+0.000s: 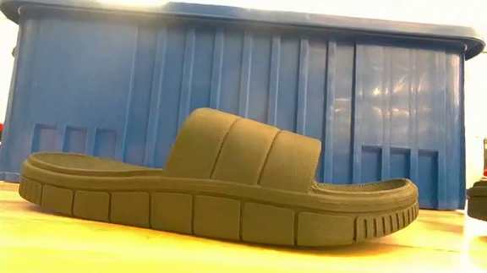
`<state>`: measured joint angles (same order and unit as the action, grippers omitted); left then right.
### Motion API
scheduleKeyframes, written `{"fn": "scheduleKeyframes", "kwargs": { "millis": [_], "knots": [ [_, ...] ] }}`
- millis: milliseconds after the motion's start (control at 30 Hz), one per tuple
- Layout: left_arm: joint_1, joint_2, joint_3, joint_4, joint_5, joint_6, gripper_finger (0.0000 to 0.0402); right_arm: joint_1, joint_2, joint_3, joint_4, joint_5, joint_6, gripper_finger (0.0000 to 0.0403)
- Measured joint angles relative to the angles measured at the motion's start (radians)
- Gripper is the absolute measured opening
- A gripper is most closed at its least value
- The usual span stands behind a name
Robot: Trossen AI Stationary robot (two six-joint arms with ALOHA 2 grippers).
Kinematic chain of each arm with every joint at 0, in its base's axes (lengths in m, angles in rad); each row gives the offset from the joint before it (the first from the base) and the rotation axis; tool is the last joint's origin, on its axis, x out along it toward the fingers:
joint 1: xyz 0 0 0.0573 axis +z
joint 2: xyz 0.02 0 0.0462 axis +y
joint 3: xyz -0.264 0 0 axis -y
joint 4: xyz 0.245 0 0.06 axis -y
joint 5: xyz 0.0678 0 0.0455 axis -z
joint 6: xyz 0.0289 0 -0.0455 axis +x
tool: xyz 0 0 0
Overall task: Pick and place slides into bin
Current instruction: Put the pink slipper into the blue bin
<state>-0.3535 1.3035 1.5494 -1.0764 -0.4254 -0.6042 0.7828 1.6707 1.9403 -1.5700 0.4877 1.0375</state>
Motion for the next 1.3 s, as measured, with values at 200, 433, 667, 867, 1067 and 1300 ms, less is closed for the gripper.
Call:
{"fn": "scheduleKeyframes", "kwargs": {
  "millis": [200,433,667,867,1067,1300],
  "knots": [
    [-0.111,0.092,0.023,0.072,0.041,-0.044,0.0160,0.176,0.020,-0.072,0.009,0.077,0.332,0.0210],
    [-0.182,0.144,0.023,0.147,0.069,-0.100,0.0160,0.279,0.086,-0.159,0.064,0.142,0.606,0.0210],
    [-0.236,0.167,0.015,0.149,0.145,-0.190,0.0160,0.283,0.145,-0.183,0.180,0.117,0.614,0.0210],
    [-0.284,0.183,-0.005,0.148,0.175,-0.260,0.0160,0.272,0.163,-0.191,0.187,0.117,0.605,0.0210],
    [-0.317,0.213,-0.018,0.152,0.201,-0.307,0.0160,0.271,0.163,-0.225,0.190,0.116,0.669,0.0210],
    [-0.358,0.244,-0.018,0.160,0.206,-0.397,0.0160,0.287,0.163,-0.267,0.195,0.113,0.794,0.0210]
  ]
}}
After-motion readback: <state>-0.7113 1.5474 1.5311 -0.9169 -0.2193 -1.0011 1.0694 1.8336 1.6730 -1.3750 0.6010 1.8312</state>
